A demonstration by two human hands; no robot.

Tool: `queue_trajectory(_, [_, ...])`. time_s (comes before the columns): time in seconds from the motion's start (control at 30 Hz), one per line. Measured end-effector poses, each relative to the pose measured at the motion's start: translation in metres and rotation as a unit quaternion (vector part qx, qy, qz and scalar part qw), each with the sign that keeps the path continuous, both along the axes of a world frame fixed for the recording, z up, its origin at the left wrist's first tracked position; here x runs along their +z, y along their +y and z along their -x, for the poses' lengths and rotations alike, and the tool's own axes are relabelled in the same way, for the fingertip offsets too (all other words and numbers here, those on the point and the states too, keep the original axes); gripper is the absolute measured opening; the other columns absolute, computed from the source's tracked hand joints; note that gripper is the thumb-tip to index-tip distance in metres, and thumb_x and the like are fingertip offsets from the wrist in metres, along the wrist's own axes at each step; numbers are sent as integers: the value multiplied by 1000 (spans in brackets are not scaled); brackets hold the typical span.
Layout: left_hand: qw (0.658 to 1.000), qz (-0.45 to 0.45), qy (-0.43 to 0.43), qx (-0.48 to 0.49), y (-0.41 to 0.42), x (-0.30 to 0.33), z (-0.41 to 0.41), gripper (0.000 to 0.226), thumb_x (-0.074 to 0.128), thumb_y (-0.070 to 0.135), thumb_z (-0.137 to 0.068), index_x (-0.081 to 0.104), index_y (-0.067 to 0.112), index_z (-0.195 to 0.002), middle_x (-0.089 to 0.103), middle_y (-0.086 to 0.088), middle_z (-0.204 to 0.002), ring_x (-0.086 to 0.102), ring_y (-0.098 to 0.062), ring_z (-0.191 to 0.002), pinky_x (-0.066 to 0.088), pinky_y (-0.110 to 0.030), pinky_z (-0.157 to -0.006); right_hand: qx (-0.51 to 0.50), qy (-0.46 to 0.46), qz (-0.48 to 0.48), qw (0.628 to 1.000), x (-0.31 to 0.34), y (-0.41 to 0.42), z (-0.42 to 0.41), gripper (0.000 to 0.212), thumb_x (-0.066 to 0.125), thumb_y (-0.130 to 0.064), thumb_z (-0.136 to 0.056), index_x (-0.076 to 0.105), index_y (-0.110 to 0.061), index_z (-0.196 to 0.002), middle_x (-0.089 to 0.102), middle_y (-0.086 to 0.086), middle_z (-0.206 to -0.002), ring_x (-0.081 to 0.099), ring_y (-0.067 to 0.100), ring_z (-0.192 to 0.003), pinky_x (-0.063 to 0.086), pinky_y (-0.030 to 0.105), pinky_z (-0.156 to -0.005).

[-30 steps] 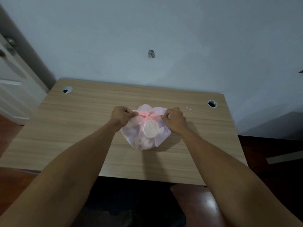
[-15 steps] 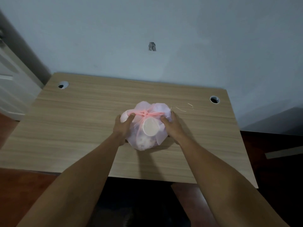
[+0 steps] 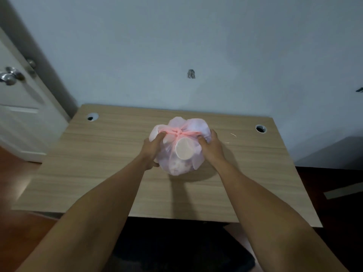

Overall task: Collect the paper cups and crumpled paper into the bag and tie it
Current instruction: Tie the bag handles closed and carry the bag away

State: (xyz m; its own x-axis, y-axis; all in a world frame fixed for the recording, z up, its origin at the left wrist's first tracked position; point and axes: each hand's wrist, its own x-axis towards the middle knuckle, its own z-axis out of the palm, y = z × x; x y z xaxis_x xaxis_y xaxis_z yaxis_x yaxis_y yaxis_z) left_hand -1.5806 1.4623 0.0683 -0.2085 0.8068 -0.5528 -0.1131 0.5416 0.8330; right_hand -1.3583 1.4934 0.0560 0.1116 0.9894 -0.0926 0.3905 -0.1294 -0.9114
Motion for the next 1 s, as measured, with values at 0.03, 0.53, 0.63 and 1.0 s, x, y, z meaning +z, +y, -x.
queue_trajectory(0.03, [1000,-4,2,-9,-4,7,6,61,71,65,-76,58,32,-125,65,4,-115,65,-28,-99,56,-51,-74,1,2,-10,1000,6,-2,6,47,65,-32,-96,50,-20,-138,62,1,-125,60,21,-109,46,29,-86])
queue_trajectory(0.53, [988,-84,11,130,-96,68,90,54,71,56,-85,57,30,-130,64,0,-119,64,-30,-101,57,-63,-84,135,14,-78,988,65,-37,99,55,65,-36,-95,47,-19,-144,60,4,-141,58,24,-125,48,35,-101])
queue_trajectory(0.63, [981,-94,21,171,-128,74,111,60,72,59,-83,56,31,-134,64,-1,-123,64,-29,-103,59,-57,-81,175,22,-79,981,70,-51,129,55,65,-36,-95,47,-20,-144,59,4,-141,58,24,-124,47,32,-100])
queue_trajectory(1.0, [929,-102,65,350,-284,95,205,56,73,55,-85,56,22,-128,66,-1,-114,67,-24,-95,60,-52,-79,338,48,-82,936,87,-151,269,61,63,-43,-96,40,-27,-150,56,2,-145,55,24,-127,46,35,-101])
